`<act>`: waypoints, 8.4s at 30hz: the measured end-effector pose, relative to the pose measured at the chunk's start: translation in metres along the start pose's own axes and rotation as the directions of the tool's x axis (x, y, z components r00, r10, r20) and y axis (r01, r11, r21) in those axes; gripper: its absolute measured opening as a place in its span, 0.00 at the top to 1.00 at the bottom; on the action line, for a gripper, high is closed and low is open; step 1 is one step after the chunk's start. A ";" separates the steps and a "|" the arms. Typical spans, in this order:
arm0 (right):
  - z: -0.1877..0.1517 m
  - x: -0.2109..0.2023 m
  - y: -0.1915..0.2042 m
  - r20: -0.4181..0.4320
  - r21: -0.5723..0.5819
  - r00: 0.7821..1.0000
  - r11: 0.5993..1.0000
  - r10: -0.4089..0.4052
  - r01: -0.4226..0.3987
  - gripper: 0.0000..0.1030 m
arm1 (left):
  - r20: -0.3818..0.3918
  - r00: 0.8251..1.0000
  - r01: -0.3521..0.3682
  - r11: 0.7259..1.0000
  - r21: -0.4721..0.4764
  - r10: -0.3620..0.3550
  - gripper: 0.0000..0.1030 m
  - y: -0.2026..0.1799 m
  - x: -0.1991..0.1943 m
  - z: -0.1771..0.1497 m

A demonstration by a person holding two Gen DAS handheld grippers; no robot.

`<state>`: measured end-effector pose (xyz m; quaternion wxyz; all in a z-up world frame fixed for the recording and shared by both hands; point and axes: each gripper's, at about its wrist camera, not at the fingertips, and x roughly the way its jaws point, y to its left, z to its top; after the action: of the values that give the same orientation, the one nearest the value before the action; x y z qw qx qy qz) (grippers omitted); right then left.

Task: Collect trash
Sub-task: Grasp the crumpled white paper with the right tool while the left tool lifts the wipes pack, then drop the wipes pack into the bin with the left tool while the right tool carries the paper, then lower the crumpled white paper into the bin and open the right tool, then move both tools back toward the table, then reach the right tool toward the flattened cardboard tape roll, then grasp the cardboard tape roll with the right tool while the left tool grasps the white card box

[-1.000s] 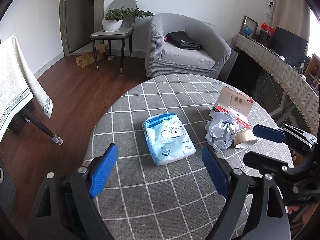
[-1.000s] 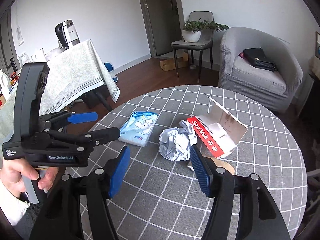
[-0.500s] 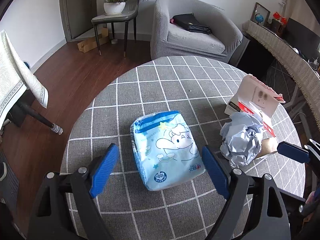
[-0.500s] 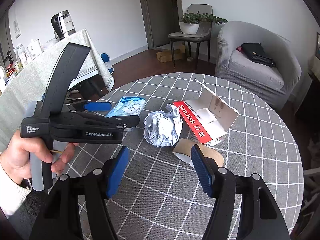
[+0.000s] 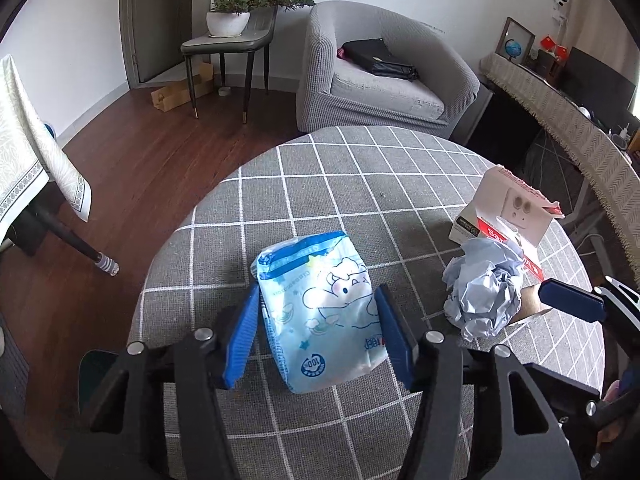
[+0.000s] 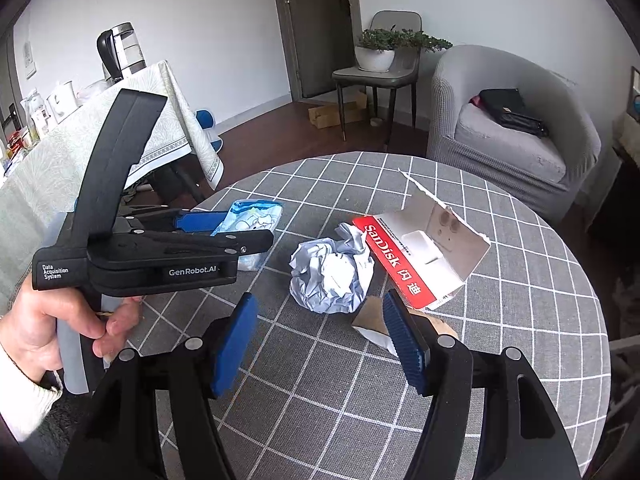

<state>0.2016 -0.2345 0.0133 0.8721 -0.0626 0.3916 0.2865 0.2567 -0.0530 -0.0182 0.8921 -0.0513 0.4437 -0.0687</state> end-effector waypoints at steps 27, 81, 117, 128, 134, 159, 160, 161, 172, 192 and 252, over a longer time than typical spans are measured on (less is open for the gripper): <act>0.019 0.055 0.017 -0.077 0.031 0.972 0.974 -0.221 0.224 0.48 | 0.104 0.994 -0.028 0.998 0.051 0.022 0.42 0.054 -0.111 -0.069; 0.081 0.145 0.244 -0.081 -0.080 0.961 0.960 0.264 -0.270 0.49 | -0.271 0.950 -0.195 0.973 -0.126 0.156 0.41 0.291 -0.029 -0.177; 0.011 0.280 0.347 -0.407 -0.164 0.896 0.950 0.180 -0.266 0.49 | -0.067 0.981 -0.194 0.955 -0.226 0.184 0.38 0.356 -0.133 -0.170; -0.038 0.292 0.363 -0.549 -0.257 0.830 0.925 0.098 -0.279 0.48 | 0.055 0.989 -0.122 0.973 -0.194 0.134 0.53 0.330 -0.161 -0.145; -0.052 0.286 0.361 -0.565 -0.301 0.824 0.917 0.050 -0.262 0.46 | 0.136 0.985 -0.076 0.979 -0.190 0.103 0.59 0.312 -0.179 -0.127; 0.020 0.150 0.303 -0.288 -0.221 0.917 0.913 0.274 -0.342 0.45 | 0.378 0.917 -0.117 0.991 -0.057 0.130 0.57 0.215 -0.229 -0.067; 0.024 0.142 0.297 -0.267 -0.219 0.924 0.916 0.273 -0.335 0.46 | 0.382 0.915 -0.112 0.992 -0.062 0.127 0.57 0.213 -0.229 -0.066; 0.027 0.135 0.290 -0.249 -0.216 0.929 0.920 0.273 -0.328 0.46 | 0.384 0.915 -0.108 0.992 -0.067 0.126 0.57 0.211 -0.229 -0.064; 0.045 0.082 0.198 -0.094 -0.114 0.971 0.967 0.218 -0.228 0.47 | 0.378 0.923 -0.060 0.997 -0.041 0.071 0.50 0.163 -0.208 -0.051; 0.022 0.011 0.056 0.048 -0.005 0.999 1.000 -0.022 0.022 0.45 | 0.309 0.950 0.021 0.997 0.074 -0.044 0.34 0.067 -0.147 -0.041; -0.072 -0.052 -0.130 0.027 0.376 0.993 0.921 -0.118 0.099 0.78 | 0.081 0.960 0.216 0.893 0.396 -0.268 0.11 -0.138 -0.010 0.019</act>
<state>0.1990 -0.3894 -0.0136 0.8919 0.0898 0.4136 0.1594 0.2556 -0.1866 0.0221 0.8969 0.0646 0.3512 -0.2611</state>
